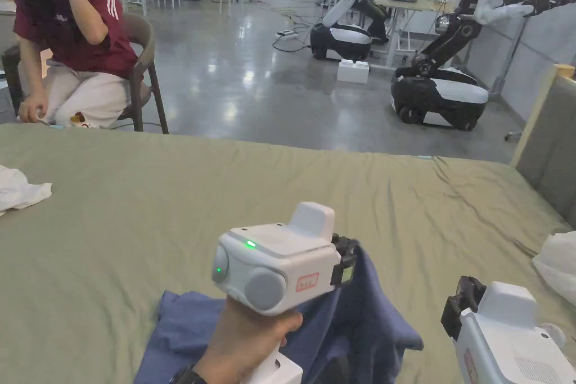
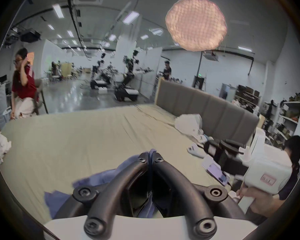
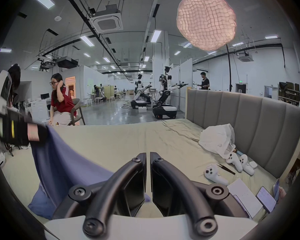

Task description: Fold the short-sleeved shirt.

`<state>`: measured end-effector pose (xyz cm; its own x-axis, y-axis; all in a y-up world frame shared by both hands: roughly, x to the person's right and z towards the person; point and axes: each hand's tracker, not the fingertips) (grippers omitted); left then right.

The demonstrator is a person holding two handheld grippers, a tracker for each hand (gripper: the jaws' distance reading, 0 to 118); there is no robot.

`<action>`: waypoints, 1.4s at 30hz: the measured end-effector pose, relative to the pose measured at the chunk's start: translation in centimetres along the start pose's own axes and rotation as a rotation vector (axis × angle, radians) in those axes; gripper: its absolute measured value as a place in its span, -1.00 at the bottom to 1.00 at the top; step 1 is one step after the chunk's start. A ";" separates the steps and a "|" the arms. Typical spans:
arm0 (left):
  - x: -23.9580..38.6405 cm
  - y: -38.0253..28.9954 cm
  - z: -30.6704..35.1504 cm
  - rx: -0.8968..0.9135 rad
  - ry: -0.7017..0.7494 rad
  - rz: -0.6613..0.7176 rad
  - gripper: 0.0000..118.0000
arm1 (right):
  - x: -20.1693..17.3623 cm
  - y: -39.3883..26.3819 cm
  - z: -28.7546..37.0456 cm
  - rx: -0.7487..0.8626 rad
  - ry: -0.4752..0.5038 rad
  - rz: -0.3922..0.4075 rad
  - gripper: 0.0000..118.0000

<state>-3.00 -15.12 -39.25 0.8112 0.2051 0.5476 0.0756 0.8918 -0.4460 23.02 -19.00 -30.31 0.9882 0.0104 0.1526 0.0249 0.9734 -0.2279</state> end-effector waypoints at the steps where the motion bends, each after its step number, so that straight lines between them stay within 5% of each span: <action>1: 0.4 -1.0 -0.6 -0.024 -0.012 0.007 -1.00 | 0.3 -0.2 0.1 -0.004 -0.005 0.001 -0.95; 4: 3.7 -4.5 -1.5 -0.076 -0.041 0.009 -1.00 | 0.9 -0.7 0.1 -0.021 -0.016 0.008 -0.95; 7: 4.1 -6.3 -1.6 -0.075 -0.037 0.021 -0.62 | 1.0 -1.0 0.2 -0.039 -0.020 0.010 -0.95; 10: 3.4 -6.4 -0.4 -0.056 0.005 0.054 0.20 | 0.7 -1.2 0.1 -0.051 -0.006 0.022 -0.95; 11: 2.9 -6.3 0.3 -0.031 0.032 0.062 0.29 | 0.5 -1.1 0.1 -0.052 0.002 0.025 -0.95; 20: -4.5 -4.5 8.9 0.204 0.407 0.056 0.14 | -4.1 0.8 0.5 0.013 0.094 0.061 -0.95; 24: -7.2 -4.4 12.6 0.248 0.571 0.052 -0.55 | -6.3 1.8 0.6 0.065 0.124 0.074 -0.95; 28: -9.5 -5.0 14.9 0.258 0.643 0.064 -1.00 | -7.7 2.4 0.7 0.100 0.142 0.075 -0.95; 35: -12.4 -7.0 16.0 0.165 0.686 0.117 -1.00 | -9.0 3.0 0.5 0.114 0.161 0.071 -0.95; 42: -18.4 -12.9 13.6 -0.263 0.555 0.386 -1.00 | -8.3 1.9 0.2 0.070 0.158 0.097 -0.95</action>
<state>-26.79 -24.90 -33.93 0.9777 0.1887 -0.0922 -0.1954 0.6560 -0.7291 14.83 -17.23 -31.78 0.9970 0.0745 -0.0215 -0.0770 0.9832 -0.1656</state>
